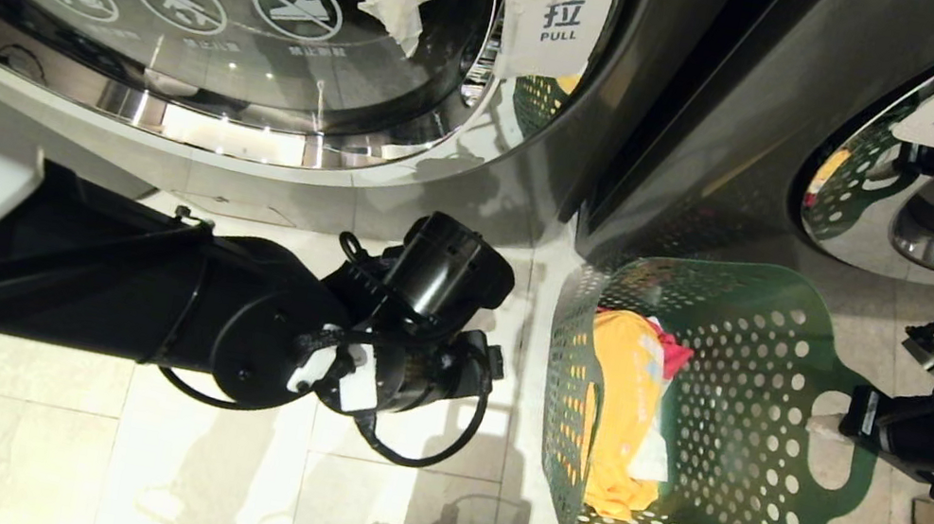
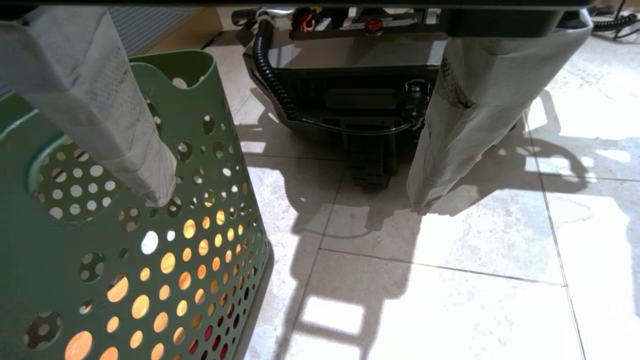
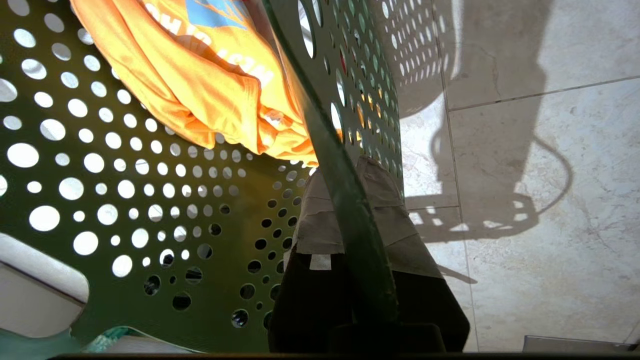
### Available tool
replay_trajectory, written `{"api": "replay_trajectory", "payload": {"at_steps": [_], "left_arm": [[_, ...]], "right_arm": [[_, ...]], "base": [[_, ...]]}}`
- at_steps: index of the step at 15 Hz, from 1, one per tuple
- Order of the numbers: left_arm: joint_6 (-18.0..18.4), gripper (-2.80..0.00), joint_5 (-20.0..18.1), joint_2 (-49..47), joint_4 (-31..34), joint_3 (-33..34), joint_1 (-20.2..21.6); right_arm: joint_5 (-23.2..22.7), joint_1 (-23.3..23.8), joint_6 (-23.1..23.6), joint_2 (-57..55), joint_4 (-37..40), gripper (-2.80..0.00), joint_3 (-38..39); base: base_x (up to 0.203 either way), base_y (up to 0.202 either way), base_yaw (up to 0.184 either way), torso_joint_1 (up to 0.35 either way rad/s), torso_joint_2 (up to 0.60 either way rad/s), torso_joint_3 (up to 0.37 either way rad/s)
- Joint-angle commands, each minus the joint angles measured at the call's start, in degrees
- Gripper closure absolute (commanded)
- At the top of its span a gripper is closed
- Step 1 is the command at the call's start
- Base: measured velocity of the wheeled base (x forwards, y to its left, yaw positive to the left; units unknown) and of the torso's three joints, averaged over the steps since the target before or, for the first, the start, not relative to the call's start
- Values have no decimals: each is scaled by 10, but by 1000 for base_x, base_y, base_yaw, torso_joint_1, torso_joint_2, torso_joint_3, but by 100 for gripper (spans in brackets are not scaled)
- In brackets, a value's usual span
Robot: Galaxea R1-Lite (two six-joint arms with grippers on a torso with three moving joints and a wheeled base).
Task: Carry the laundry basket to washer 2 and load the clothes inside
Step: Pick up the clothes basket and put it beside the washing machine
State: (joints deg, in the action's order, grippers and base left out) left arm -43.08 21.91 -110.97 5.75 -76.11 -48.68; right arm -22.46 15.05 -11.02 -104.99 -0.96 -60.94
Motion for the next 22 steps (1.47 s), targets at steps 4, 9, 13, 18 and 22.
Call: {"api": "replay_trajectory", "payload": {"at_steps": [4,9,13,18,22], "left_arm": [[-2,-280,2,-1,0,0,0],[-2,-280,1,-4,0,0,1],[-3,-280,1,-7,-1,1,1],[-3,-280,2,-7,-1,0,1],[-2,-280,4,19,0,12,1]], "right_arm": [[11,0,-3,9,0,0,-2],[12,0,-3,9,1,0,-23],[12,0,-3,7,1,0,-15],[11,0,-4,13,1,-280,4],[12,0,1,75,14,-280,58]], "base": [[0,0,0,0,0,0],[0,0,0,0,0,0],[0,0,0,0,0,0],[0,0,0,0,0,0],[0,0,0,0,0,0]]}}
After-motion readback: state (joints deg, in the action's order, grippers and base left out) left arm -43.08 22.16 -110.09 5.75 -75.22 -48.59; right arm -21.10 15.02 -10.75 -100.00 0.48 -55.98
